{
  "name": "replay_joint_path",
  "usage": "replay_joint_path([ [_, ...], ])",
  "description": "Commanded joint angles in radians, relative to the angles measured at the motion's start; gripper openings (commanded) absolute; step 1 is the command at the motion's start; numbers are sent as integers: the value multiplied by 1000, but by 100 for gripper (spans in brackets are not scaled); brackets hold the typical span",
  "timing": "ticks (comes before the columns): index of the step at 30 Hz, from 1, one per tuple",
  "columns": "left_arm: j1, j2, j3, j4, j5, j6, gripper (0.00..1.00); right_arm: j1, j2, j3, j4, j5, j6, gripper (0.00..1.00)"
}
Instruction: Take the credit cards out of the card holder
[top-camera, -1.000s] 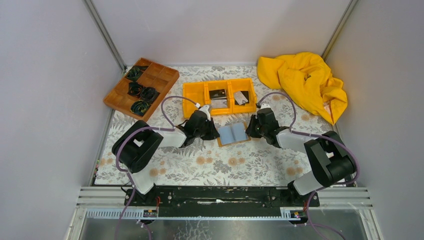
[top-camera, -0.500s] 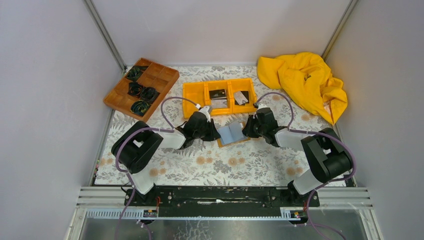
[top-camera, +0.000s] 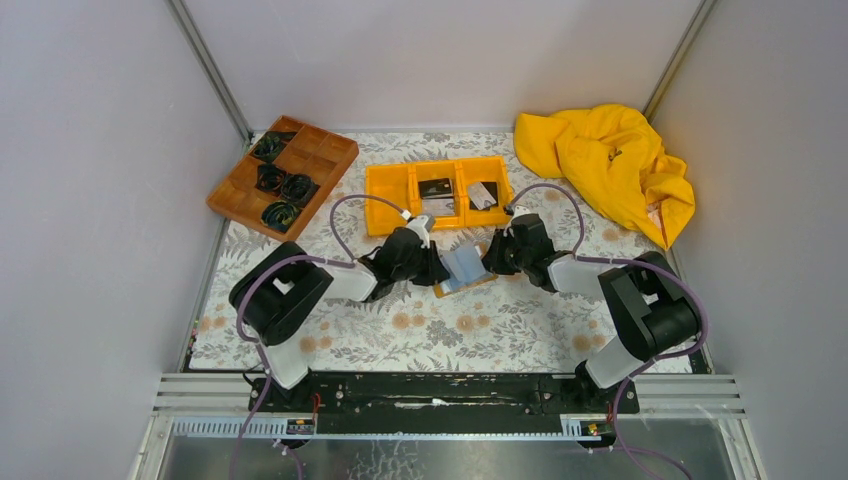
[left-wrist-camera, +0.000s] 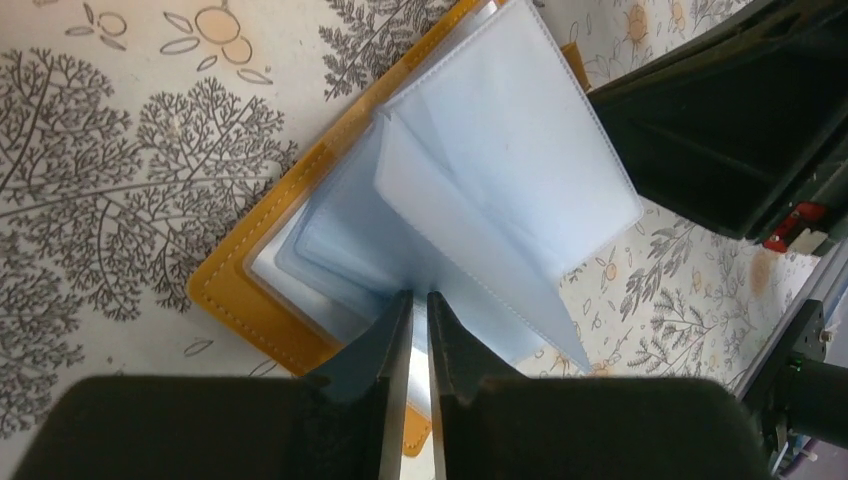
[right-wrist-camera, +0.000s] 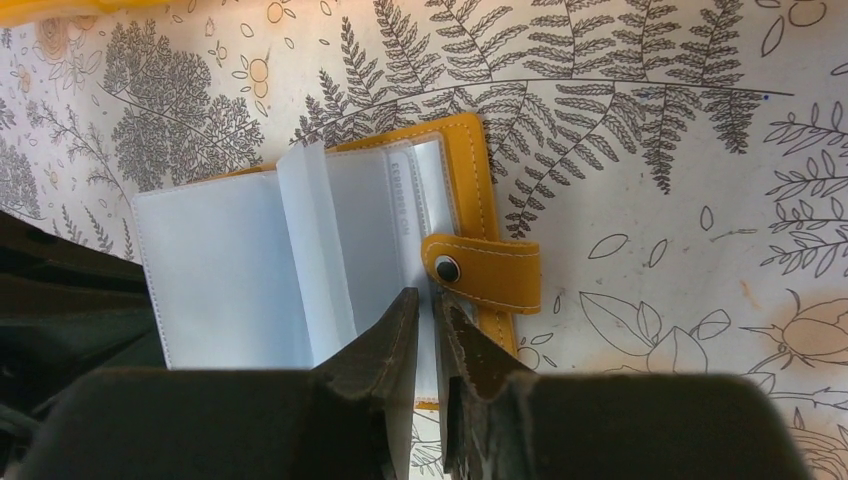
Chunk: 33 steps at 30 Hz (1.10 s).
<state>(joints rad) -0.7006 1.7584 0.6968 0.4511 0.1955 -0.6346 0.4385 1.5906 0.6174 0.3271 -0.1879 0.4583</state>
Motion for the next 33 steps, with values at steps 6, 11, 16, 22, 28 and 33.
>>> replay_joint_path([
  [6, -14, 66, 98, 14, -55, 35, 18, 16, 8, -6, 11, -93, 7, 18],
  [11, -13, 90, 95, 2, -83, 48, 18, 34, 5, -1, 26, -137, -4, 18],
  [16, -13, 86, 103, -5, -82, 44, 18, 58, -13, -15, 88, -201, -15, 18],
  [22, -13, 53, 84, 2, -73, 41, 18, 65, -54, -49, 164, -233, -21, 18],
  [28, -13, 20, 69, -9, -72, 44, 17, 70, -66, -71, 242, -257, -8, 19],
  [33, -13, -17, 79, -111, -155, 71, 17, 71, -51, -62, 246, -252, -10, 19],
])
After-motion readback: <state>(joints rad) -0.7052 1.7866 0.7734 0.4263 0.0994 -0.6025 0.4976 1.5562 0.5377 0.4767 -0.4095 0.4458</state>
